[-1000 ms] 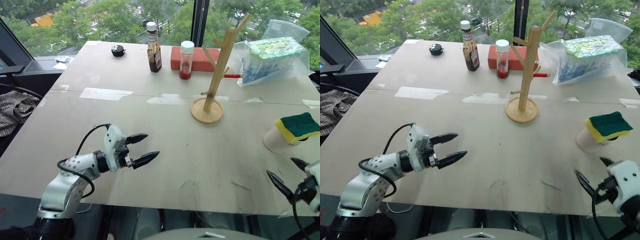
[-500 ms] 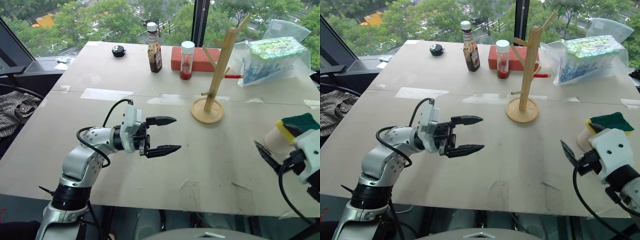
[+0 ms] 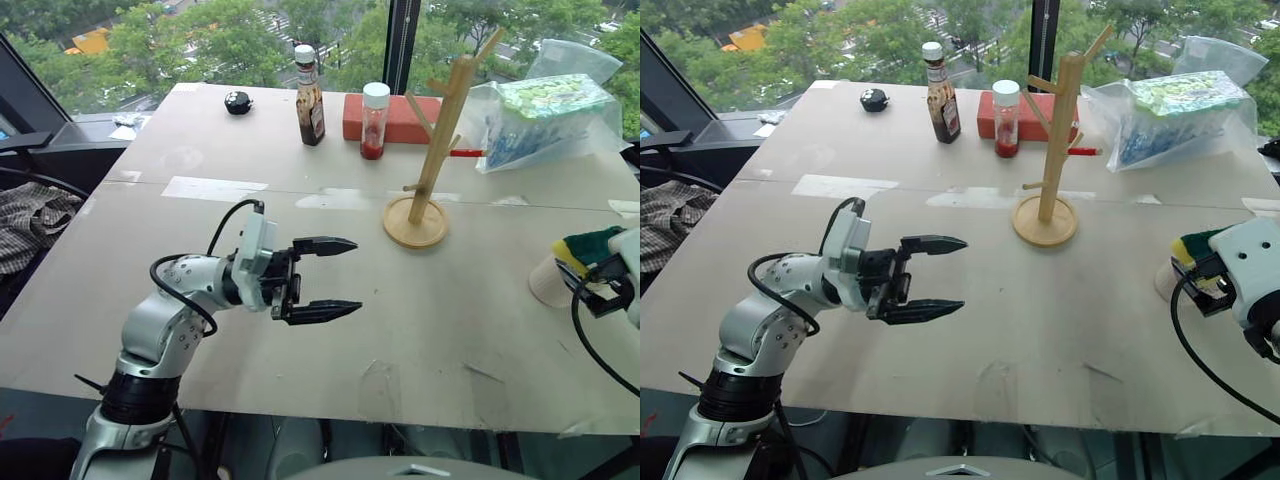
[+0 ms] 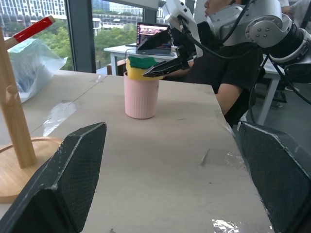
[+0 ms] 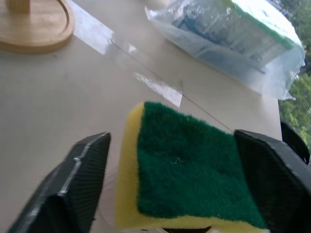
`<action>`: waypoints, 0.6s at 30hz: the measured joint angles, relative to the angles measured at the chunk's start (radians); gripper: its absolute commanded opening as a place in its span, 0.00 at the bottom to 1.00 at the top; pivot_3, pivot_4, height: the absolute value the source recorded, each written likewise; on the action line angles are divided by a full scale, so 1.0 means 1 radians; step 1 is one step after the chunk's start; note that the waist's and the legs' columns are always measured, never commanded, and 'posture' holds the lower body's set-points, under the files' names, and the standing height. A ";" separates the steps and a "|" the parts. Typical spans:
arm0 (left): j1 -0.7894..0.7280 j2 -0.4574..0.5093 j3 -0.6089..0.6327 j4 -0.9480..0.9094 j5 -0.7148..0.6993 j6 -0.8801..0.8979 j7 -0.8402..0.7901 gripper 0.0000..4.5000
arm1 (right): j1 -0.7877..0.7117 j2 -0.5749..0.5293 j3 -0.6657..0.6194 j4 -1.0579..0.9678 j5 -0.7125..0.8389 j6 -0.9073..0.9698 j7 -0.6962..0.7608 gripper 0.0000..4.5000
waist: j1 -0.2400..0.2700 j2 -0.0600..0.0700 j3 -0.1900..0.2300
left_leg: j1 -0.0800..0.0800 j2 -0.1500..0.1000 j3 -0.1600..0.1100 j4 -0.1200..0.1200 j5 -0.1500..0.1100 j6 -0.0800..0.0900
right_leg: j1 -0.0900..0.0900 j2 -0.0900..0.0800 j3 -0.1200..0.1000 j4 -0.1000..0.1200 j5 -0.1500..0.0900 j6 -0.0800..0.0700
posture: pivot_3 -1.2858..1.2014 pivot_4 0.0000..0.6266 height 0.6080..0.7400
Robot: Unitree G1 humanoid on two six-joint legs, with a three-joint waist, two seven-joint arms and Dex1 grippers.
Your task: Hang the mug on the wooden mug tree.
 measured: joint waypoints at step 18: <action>0.008 -0.019 0.010 0.002 0.001 -0.023 0.016 1.00 | -0.292 0.033 -0.089 0.018 -0.013 0.017 -0.040 0.01 | 0.003 0.002 0.002 | 0.000 -0.001 -0.005 0.000 0.000 0.000 | 0.001 -0.001 -0.001 0.000 0.000 0.001 | 0.52 0.24 1.00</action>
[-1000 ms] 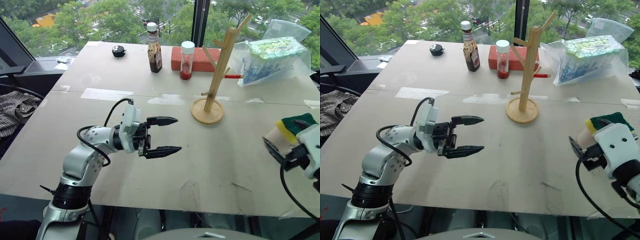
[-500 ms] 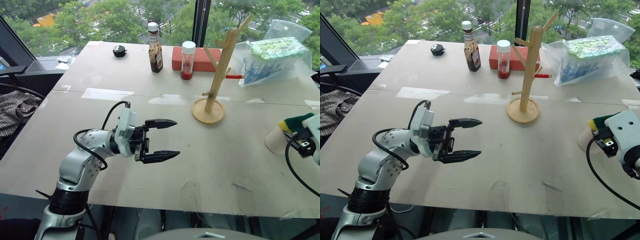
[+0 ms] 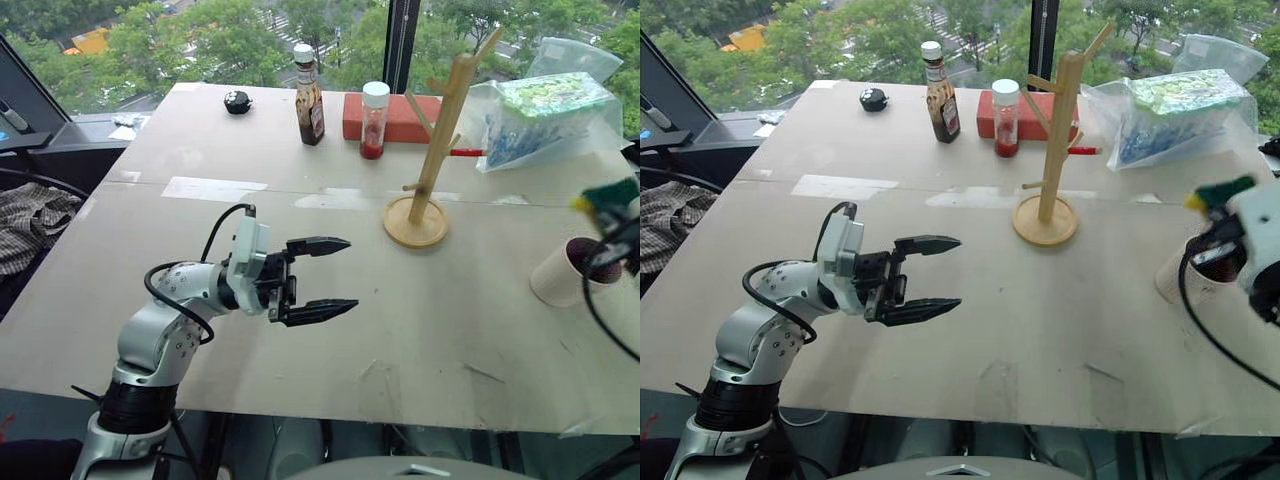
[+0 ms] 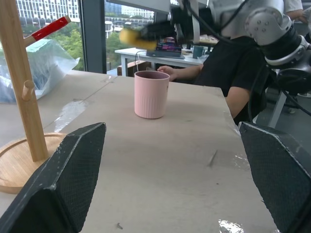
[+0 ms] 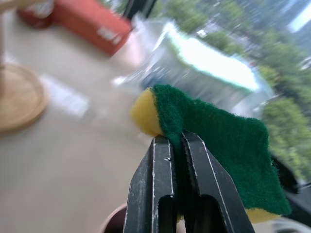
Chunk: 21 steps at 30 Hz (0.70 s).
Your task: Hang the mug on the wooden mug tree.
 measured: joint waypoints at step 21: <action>-0.020 -0.022 -0.001 -0.004 0.000 0.004 0.048 1.00 | -0.106 0.040 0.175 0.828 -0.107 -0.274 0.079 0.88 | -0.005 0.005 0.002 | 0.002 0.001 0.004 0.000 0.000 0.000 | 0.000 0.000 0.006 0.000 -0.001 0.001 | 0.52 0.24 1.00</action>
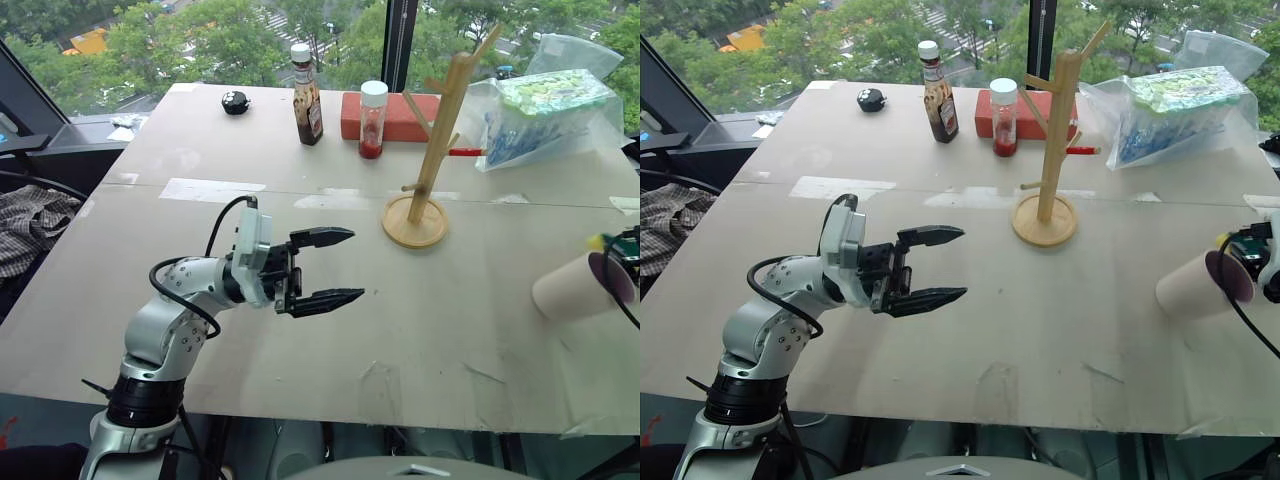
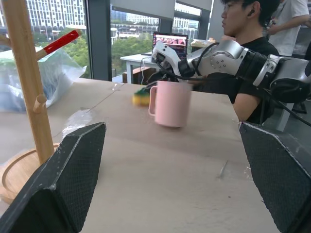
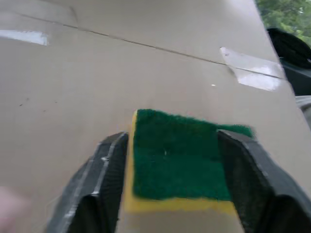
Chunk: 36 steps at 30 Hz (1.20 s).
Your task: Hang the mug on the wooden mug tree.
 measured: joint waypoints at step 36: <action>-0.078 -0.017 -0.033 0.014 0.002 0.041 -0.008 1.00 | 0.477 -0.011 -0.459 -0.678 0.322 0.218 0.125 0.96 | 0.008 0.001 0.001 | 0.000 -0.002 -0.003 0.000 -0.001 0.001 | 0.001 0.000 0.001 0.000 -0.001 0.003 | 0.52 0.24 1.00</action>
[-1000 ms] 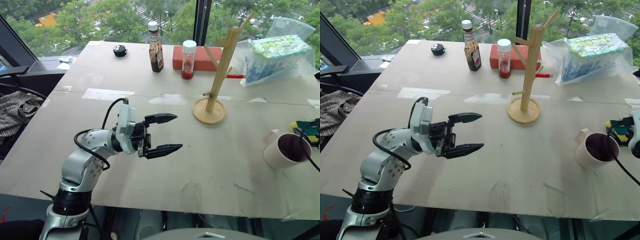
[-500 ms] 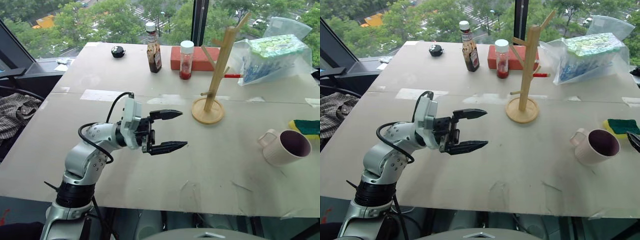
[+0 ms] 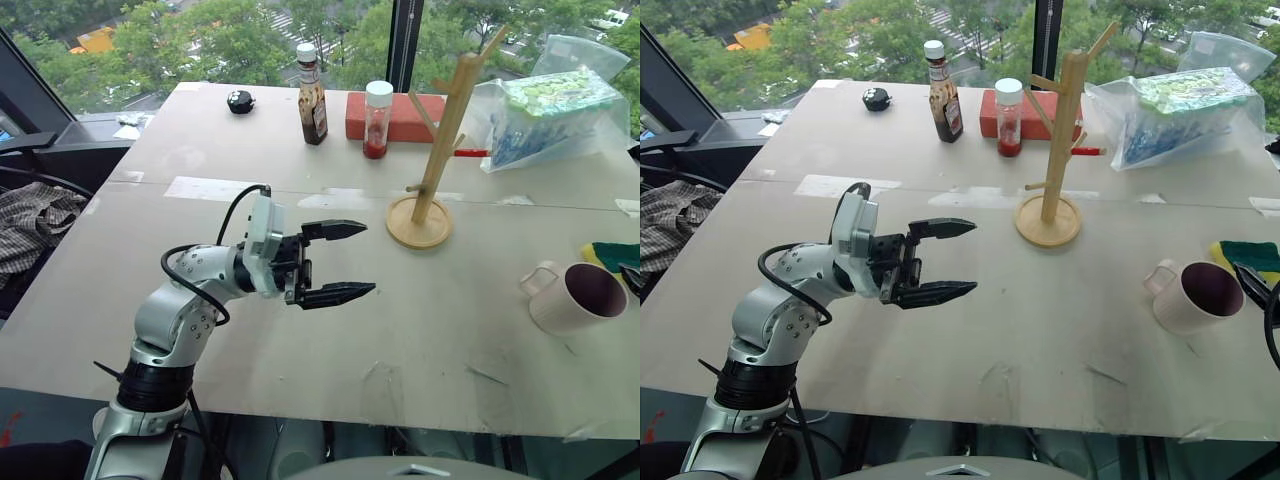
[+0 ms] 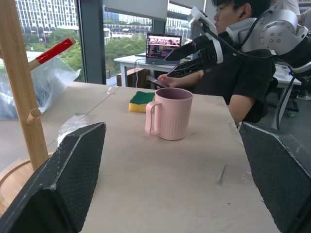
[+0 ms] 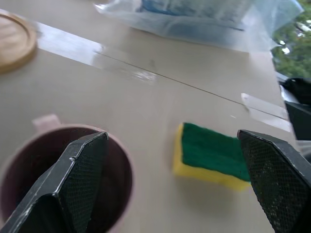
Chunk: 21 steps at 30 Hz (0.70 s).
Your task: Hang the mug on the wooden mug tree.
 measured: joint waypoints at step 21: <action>0.037 0.010 0.003 -0.001 0.001 -0.015 0.003 1.00 | -0.138 0.232 0.501 -0.374 0.422 0.227 -0.655 0.96 | -0.006 -0.006 0.001 | -0.002 -0.001 -0.007 0.000 -0.001 0.000 | -0.001 -0.003 -0.001 0.000 0.000 0.000 | 0.52 0.24 1.00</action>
